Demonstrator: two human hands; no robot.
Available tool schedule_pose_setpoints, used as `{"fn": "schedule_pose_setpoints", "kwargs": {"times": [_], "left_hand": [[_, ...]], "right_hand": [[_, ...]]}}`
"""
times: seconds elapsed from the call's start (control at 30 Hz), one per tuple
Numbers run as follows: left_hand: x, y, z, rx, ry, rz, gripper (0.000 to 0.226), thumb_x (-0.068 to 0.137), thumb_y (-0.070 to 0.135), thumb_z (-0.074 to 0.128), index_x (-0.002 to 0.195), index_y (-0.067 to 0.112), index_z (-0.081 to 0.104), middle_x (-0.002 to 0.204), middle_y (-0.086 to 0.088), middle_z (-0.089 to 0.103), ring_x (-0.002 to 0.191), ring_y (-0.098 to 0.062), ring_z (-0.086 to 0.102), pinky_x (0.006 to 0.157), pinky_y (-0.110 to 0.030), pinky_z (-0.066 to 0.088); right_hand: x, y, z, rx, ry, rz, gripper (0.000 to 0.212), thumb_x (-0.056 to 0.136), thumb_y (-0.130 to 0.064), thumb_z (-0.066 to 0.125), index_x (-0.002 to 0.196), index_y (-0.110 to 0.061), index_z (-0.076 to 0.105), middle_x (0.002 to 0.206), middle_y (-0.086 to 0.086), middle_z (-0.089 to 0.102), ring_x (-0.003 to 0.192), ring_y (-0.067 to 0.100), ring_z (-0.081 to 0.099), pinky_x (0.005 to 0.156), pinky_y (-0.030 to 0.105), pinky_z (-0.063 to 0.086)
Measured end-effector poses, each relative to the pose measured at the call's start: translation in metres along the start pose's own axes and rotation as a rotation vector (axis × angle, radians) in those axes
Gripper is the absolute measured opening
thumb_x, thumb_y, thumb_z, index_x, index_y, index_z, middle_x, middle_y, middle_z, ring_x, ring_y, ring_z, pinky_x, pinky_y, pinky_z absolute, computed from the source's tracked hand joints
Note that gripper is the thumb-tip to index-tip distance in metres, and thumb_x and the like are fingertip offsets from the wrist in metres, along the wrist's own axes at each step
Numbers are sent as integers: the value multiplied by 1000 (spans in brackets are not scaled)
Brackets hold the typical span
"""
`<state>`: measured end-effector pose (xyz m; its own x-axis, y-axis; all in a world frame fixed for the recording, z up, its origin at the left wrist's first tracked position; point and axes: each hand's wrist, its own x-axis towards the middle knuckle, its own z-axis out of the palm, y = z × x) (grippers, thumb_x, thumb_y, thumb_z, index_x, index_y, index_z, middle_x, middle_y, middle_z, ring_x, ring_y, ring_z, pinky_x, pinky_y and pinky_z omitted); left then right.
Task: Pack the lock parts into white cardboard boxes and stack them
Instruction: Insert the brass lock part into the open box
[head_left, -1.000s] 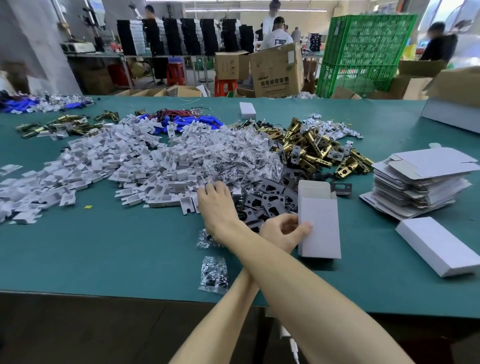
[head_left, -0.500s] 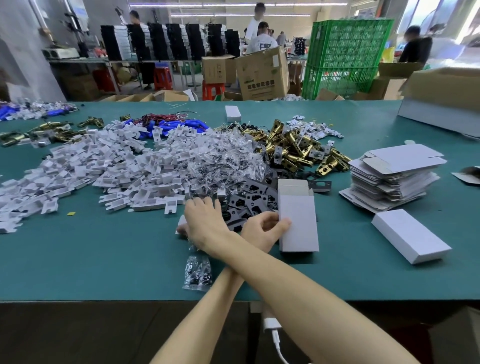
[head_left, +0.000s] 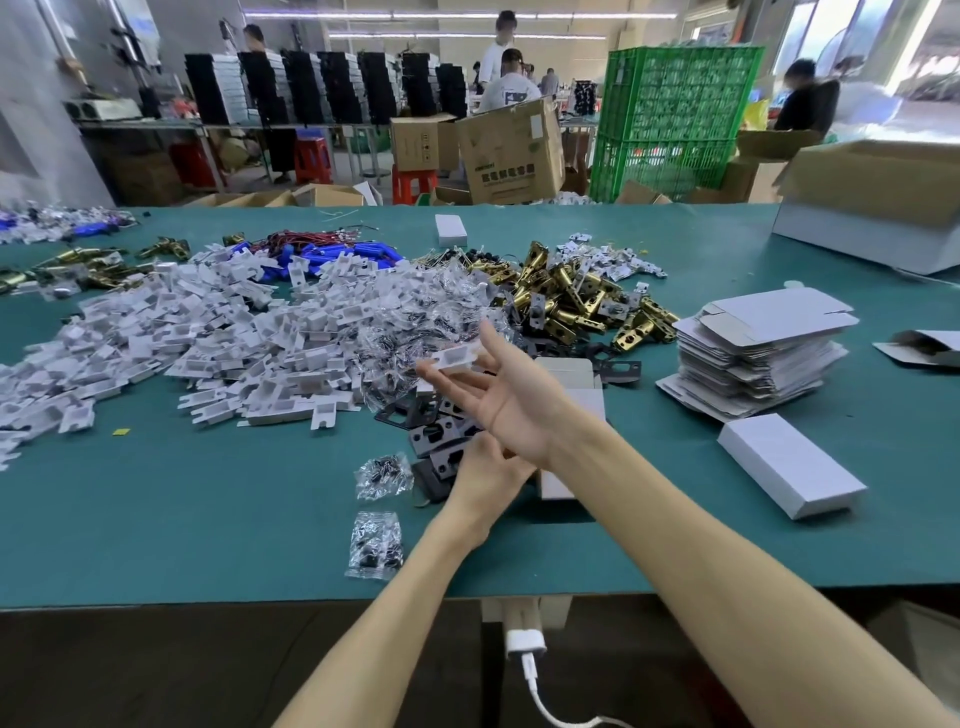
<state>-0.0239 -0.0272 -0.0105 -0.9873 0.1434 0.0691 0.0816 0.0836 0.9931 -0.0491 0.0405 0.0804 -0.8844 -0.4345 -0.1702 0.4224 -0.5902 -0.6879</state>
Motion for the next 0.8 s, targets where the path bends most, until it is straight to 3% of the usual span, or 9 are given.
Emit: {"fn": "schedule_pose_setpoints", "kwargs": {"times": [0.17,0.3,0.4,0.53,0.63,0.8], "left_hand": [[6,-8,0,-22,38,-9,22,97,31,73,110,12,74,105,-5,78,95,-10,70,88,-28,58],[5,-7,1,-110,32,-29,29,94,27,76,114,7,73,111,-7,78,106,-20,73,95,-35,59],[6,-8,-1,-146,12,-26,29,94,23,77,117,5,73,113,-5,79,108,-21,74,93,-33,60],[6,-8,-2,-178,-22,-8,29,94,20,76,119,5,73,115,-4,79,109,-18,74,90,-28,59],[6,-7,-3,-201,-36,6,29,94,18,76,120,5,73,115,-4,79,109,-17,74,89,-26,58],[6,-8,-2,-210,-38,10,30,93,18,77,120,5,73,114,-5,79,109,-18,74,90,-27,59]], "right_hand": [[-18,-27,-23,-451,66,-152,21,101,-2,57,119,4,65,100,22,76,96,31,76,77,27,62],[-24,-58,-42,-1072,262,-451,23,96,-7,68,118,-2,62,87,11,76,71,21,76,61,27,59],[-27,-77,-59,-1394,420,-624,20,89,-7,74,100,-13,58,78,1,73,63,13,71,55,25,52],[-32,-89,-74,-1769,416,-672,8,91,-9,73,91,-17,70,90,-2,67,76,15,62,77,33,51],[-36,-88,-76,-1912,366,-682,8,94,-13,70,99,-14,77,96,-2,60,87,19,57,82,33,45],[-39,-92,-73,-2134,225,-567,13,96,-13,67,96,-20,78,95,-5,68,101,23,54,90,36,42]]}}
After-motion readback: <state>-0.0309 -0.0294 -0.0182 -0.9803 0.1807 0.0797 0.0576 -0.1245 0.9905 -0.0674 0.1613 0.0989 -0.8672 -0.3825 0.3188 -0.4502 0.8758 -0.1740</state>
